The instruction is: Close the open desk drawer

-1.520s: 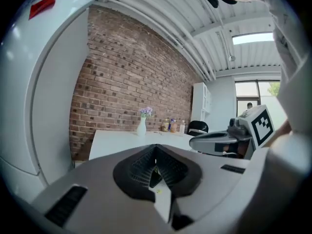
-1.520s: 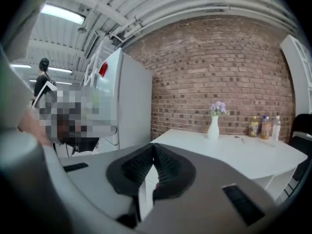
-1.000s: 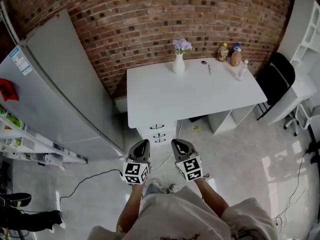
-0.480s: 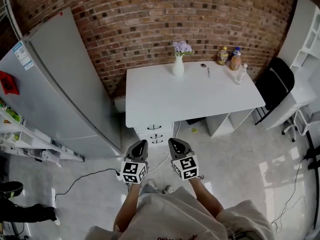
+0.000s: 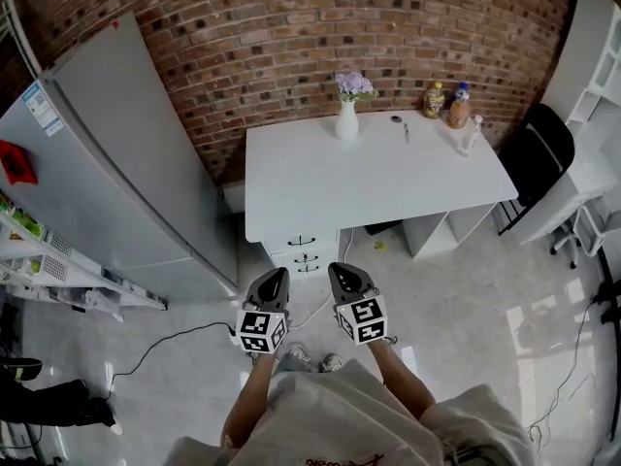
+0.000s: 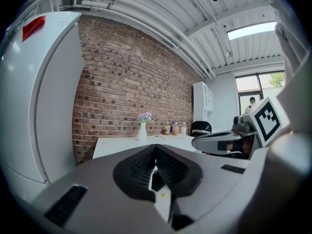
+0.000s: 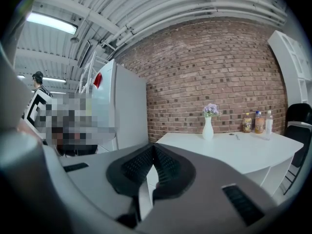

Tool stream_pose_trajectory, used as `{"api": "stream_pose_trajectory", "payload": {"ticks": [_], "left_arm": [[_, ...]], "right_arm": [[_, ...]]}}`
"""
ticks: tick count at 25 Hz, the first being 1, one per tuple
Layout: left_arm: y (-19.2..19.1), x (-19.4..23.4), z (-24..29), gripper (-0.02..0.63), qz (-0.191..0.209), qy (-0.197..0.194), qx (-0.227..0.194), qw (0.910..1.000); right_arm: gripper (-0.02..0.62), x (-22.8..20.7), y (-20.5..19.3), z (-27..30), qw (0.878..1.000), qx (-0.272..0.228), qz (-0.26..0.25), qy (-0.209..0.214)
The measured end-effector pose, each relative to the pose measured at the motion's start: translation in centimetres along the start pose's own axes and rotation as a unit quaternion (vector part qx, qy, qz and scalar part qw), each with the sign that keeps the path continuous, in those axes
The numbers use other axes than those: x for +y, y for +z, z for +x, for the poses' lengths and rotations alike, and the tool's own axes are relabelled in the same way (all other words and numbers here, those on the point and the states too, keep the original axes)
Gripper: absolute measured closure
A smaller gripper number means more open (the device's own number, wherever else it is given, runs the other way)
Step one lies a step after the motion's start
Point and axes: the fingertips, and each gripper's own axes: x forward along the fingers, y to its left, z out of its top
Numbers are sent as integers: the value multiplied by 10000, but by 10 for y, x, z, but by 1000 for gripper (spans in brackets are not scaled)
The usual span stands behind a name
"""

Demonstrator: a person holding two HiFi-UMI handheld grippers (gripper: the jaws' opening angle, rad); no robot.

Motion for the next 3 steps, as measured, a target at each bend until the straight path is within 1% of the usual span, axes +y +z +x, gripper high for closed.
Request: {"api": "stream_pose_trajectory", "payload": {"ticks": [3], "left_arm": [[1, -3, 3, 594, 15, -38, -21, 10000]], "right_arm": [[578, -3, -4, 0, 10000, 50, -18, -29]]}}
